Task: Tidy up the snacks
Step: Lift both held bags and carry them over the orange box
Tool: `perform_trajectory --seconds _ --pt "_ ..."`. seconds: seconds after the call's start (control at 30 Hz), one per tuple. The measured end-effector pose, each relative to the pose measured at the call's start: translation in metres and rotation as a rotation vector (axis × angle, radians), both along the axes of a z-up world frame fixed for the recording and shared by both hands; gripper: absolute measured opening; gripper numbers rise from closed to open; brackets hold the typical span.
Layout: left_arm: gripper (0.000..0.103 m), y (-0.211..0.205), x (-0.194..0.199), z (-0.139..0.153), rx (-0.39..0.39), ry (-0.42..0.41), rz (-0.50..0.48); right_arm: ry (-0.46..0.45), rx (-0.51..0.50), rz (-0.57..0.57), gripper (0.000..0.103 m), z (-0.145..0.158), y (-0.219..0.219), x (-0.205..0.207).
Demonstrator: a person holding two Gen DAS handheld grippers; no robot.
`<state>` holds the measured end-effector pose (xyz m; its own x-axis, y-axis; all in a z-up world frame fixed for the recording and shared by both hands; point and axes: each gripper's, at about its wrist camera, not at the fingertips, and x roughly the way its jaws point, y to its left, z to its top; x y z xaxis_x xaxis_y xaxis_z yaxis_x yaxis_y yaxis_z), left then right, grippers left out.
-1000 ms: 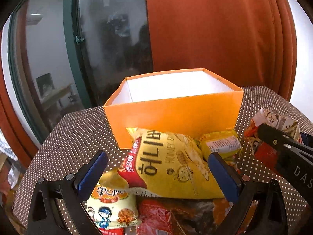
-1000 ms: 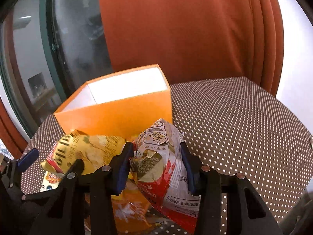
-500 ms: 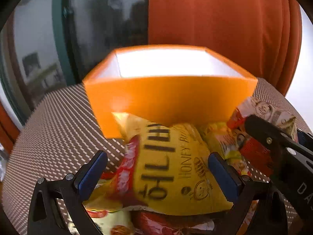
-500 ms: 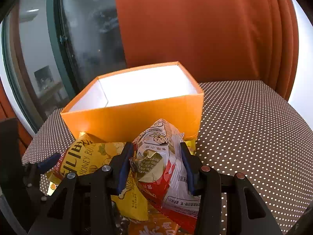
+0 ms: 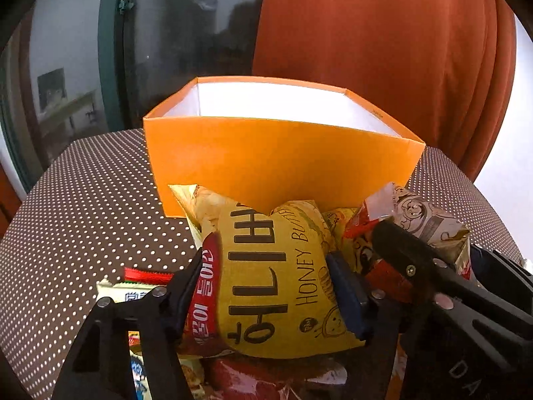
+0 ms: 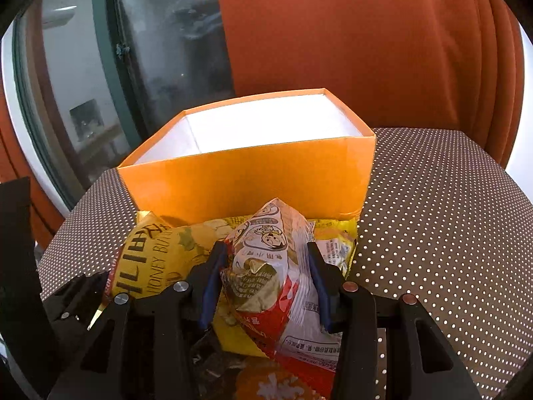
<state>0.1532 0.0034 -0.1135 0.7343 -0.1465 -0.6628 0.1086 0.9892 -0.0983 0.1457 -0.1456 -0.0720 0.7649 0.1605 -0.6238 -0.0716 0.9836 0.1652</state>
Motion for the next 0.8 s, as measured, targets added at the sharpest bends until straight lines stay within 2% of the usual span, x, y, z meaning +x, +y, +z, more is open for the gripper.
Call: perform_trajectory --seconds 0.27,0.53,0.8 --pt "0.068 -0.008 -0.025 0.026 0.043 -0.097 0.025 -0.048 0.015 0.012 0.050 0.014 -0.003 -0.019" --pt "0.068 -0.010 -0.064 0.053 0.066 -0.178 0.050 -0.119 0.018 0.036 0.050 0.040 -0.006 -0.042" --pt "0.068 -0.021 -0.087 0.081 0.083 -0.253 0.071 -0.197 0.020 0.066 0.050 0.067 -0.009 -0.053"
